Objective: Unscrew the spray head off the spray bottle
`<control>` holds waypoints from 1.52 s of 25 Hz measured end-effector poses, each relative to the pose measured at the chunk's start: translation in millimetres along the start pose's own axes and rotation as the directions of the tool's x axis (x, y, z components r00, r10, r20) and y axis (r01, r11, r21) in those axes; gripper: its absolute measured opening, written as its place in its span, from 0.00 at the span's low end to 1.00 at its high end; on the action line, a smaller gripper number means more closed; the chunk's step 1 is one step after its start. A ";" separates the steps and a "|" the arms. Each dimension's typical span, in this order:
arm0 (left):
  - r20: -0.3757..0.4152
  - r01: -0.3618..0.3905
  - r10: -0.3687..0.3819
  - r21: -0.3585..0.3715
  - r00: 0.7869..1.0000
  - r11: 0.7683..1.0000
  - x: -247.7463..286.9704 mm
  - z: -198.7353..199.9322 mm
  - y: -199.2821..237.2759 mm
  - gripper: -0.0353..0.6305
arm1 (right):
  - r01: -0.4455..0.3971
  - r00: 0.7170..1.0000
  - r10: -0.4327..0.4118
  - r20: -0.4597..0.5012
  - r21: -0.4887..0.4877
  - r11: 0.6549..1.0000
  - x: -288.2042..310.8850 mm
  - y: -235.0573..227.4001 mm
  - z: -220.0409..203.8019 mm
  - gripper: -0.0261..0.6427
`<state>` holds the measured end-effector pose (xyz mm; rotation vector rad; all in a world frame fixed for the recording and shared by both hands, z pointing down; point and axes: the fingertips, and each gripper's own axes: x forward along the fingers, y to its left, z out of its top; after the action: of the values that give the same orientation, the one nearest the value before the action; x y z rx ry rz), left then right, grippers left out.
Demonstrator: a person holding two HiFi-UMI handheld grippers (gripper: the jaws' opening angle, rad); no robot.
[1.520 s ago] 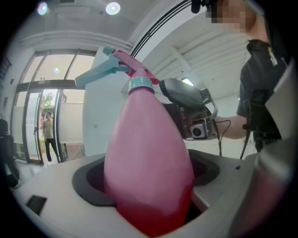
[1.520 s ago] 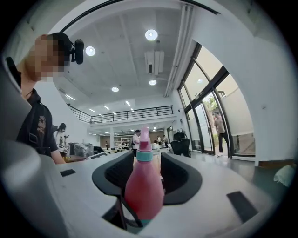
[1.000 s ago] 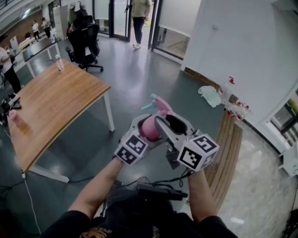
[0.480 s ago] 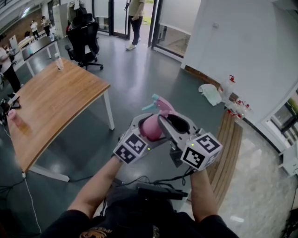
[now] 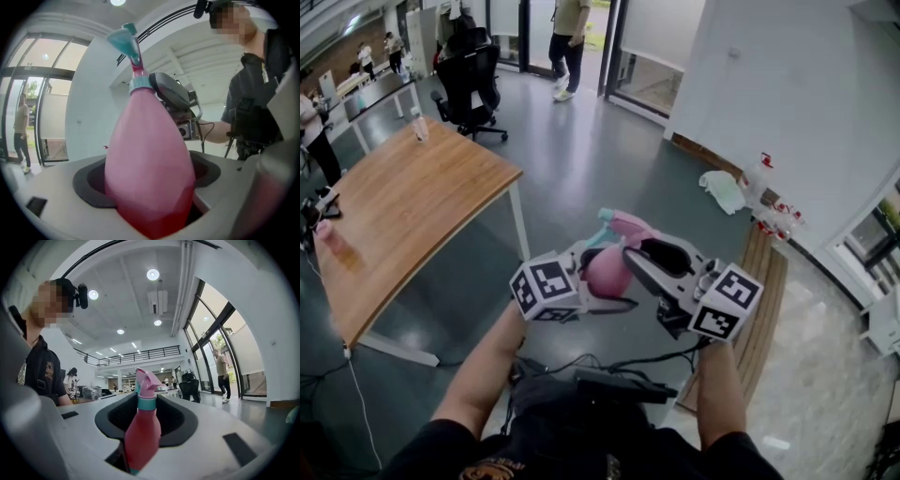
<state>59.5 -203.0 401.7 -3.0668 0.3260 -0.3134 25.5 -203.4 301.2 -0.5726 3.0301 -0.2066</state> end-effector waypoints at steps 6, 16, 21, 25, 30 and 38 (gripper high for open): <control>0.041 0.050 -0.050 0.006 0.998 0.999 -11.9 5.2 -7.4 0.72 | -0.060 0.998 0.060 0.004 0.010 0.998 8.2 11.8 3.8 0.24; 0.042 0.046 -0.046 -0.012 0.998 0.999 -12.0 8.9 -7.7 0.72 | -0.058 0.997 0.056 0.054 0.032 0.998 5.2 7.2 16.2 0.24; 0.031 0.019 -0.018 -0.022 0.999 1.000 -8.5 2.3 -2.9 0.72 | -0.043 0.995 0.040 0.088 0.027 0.999 2.4 1.9 22.5 0.24; 0.009 -0.029 0.029 -0.045 1.000 0.999 -5.2 -10.8 4.3 0.72 | -0.005 0.992 0.003 0.123 0.016 1.000 -0.9 -4.7 26.4 0.24; -0.035 -0.063 0.061 -0.043 0.997 0.997 -7.0 -25.5 10.1 0.72 | 0.036 0.982 -0.034 0.187 -0.008 0.999 0.0 -9.5 44.5 0.24; -0.050 -0.123 0.120 -0.065 0.992 0.990 -3.5 -29.9 19.4 0.72 | 0.103 0.951 -0.084 0.297 -0.047 0.994 -21.5 -20.5 86.5 0.24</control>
<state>46.1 -221.8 429.0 -3.0912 0.5341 -0.3753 59.3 -225.0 219.0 -0.6846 2.7313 -0.0269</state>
